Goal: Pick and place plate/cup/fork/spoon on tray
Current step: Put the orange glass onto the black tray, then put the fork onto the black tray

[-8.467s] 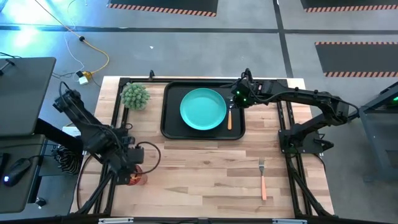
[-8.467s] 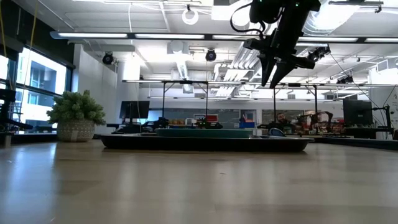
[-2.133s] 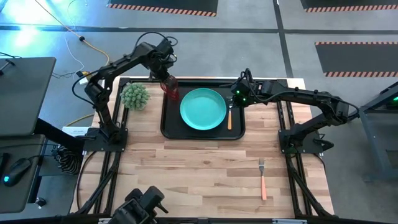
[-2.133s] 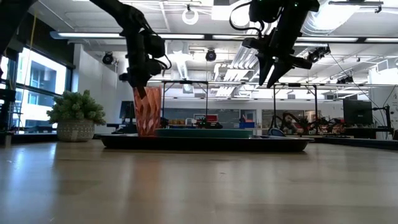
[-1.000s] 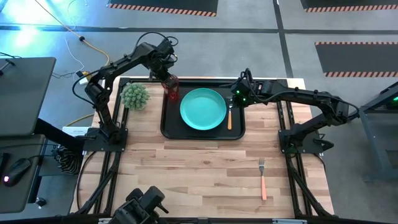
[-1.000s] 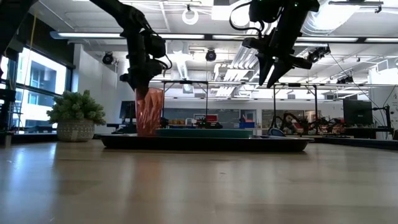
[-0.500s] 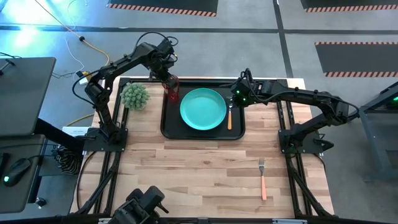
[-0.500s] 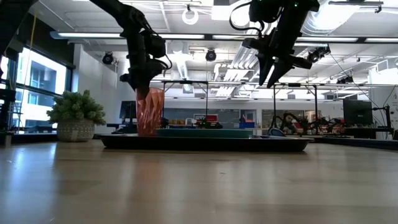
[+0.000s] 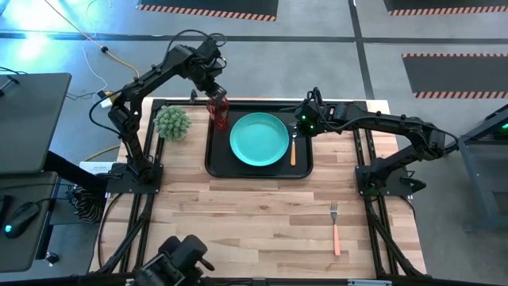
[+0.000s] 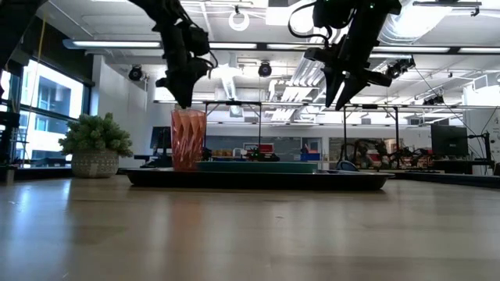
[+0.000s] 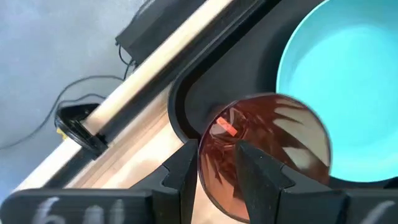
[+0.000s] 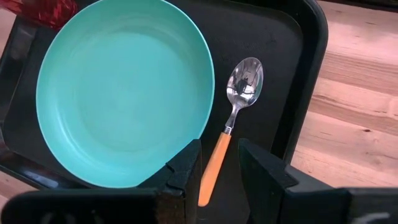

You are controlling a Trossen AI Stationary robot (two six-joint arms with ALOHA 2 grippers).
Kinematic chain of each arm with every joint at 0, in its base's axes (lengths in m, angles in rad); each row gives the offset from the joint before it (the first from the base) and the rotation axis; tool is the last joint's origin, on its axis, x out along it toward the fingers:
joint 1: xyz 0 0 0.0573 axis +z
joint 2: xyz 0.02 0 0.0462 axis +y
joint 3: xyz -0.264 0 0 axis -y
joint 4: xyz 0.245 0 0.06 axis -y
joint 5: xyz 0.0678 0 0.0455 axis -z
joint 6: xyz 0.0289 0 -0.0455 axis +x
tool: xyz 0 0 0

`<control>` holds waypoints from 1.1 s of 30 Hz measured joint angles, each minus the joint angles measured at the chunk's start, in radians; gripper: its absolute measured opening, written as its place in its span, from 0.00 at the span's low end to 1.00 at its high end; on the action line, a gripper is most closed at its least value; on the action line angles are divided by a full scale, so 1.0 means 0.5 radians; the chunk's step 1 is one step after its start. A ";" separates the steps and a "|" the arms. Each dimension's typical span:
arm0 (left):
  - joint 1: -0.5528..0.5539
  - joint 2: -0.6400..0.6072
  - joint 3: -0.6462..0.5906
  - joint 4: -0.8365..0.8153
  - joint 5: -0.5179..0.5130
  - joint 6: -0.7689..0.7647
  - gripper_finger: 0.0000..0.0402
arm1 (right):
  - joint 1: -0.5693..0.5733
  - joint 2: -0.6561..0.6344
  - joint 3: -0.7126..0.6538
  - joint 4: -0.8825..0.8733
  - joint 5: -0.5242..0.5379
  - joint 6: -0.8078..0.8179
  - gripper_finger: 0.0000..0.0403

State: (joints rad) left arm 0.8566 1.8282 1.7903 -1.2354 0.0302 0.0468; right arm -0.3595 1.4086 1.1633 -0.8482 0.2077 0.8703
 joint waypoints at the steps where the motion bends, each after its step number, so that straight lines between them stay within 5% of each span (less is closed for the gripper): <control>1: 0.000 0.000 0.032 -0.016 -0.002 0.013 0.25 | 0.000 0.000 0.000 0.000 0.000 -0.003 0.24; 13: -0.079 -0.184 0.228 -0.154 0.029 0.020 0.25 | 0.014 0.000 0.000 -0.026 -0.232 0.003 0.24; 33: -0.563 -0.859 -0.618 0.615 0.145 -0.265 0.25 | 0.728 0.000 0.000 -0.487 -0.386 0.637 0.24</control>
State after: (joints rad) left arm 0.5752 1.3987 1.4815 -0.9277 0.1028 -0.0856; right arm 0.0047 1.4086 1.1633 -1.0918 0.0148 1.1890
